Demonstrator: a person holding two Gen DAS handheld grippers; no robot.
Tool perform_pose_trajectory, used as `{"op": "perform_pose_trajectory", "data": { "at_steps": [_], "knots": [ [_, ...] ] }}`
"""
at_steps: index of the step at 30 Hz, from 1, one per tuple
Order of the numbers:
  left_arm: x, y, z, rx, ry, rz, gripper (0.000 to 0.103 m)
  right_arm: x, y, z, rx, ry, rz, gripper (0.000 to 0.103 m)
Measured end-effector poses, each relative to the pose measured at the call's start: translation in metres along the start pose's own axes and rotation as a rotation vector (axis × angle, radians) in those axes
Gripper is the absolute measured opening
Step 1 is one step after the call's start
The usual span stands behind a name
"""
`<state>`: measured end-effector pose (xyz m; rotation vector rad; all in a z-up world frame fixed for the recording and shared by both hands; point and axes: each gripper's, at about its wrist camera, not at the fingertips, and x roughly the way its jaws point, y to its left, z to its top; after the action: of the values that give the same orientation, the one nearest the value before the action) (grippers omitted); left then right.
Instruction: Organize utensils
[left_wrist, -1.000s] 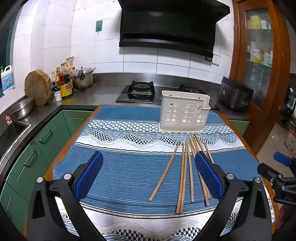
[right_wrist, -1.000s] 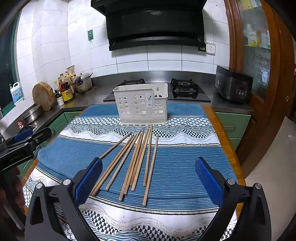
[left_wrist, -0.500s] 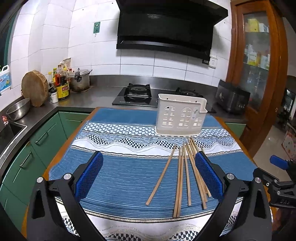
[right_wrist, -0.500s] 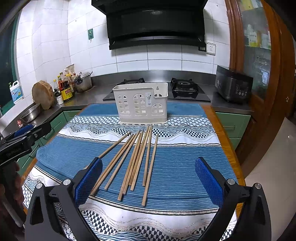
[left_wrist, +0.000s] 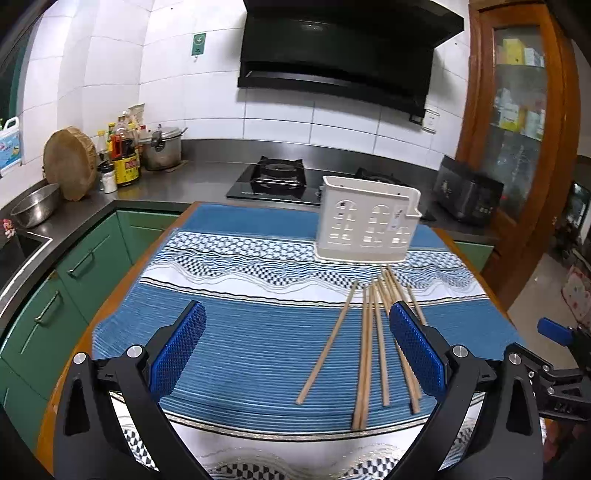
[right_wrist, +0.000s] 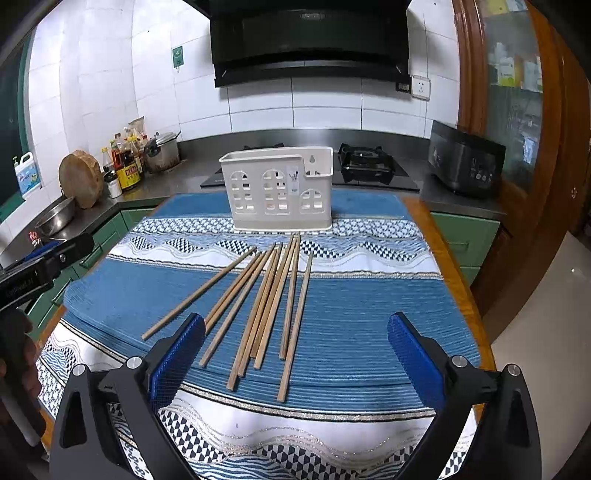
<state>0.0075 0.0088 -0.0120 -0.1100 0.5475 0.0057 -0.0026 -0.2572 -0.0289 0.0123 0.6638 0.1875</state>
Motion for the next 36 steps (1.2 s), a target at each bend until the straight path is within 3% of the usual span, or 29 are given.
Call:
{"op": "perform_pose_trajectory", "data": {
  "at_steps": [3, 5, 7, 9, 12, 18, 21, 26, 29, 36],
  "knots": [
    [0.003, 0.000, -0.003, 0.008, 0.007, 0.004, 0.097, 0.007, 0.000, -0.005, -0.001, 0.024, 0.004, 0.091],
    [0.005, 0.001, -0.005, 0.008, 0.009, 0.012, 0.096, 0.013, 0.001, -0.008, -0.002, 0.046, 0.010, 0.080],
    [0.008, 0.002, -0.007, 0.016, 0.013, 0.011, 0.089, 0.018, 0.000, -0.011, 0.006, 0.067, 0.015, 0.079],
    [0.012, 0.004, -0.009, 0.013, 0.025, 0.011, 0.088, 0.024, -0.002, -0.016, 0.012, 0.086, 0.019, 0.072],
    [0.022, 0.006, -0.016, 0.021, 0.066, -0.024, 0.088, 0.034, -0.005, -0.021, 0.031, 0.125, 0.028, 0.066],
    [0.041, -0.006, -0.029, 0.127, 0.136, -0.014, 0.088, 0.052, -0.006, -0.032, 0.053, 0.196, 0.042, 0.051],
    [0.046, -0.005, -0.032, 0.110, 0.165, -0.049, 0.073, 0.059, -0.008, -0.036, 0.066, 0.224, 0.051, 0.044],
    [0.064, -0.001, -0.043, 0.088, 0.235, -0.129, 0.036, 0.070, -0.008, -0.042, 0.073, 0.273, 0.061, 0.032],
    [0.073, -0.003, -0.051, 0.117, 0.264, -0.135, 0.023, 0.077, -0.005, -0.045, 0.070, 0.296, 0.072, 0.026],
    [0.092, -0.008, -0.061, 0.164, 0.334, -0.183, 0.021, 0.092, -0.002, -0.052, 0.062, 0.349, 0.075, 0.011]
  ]
}}
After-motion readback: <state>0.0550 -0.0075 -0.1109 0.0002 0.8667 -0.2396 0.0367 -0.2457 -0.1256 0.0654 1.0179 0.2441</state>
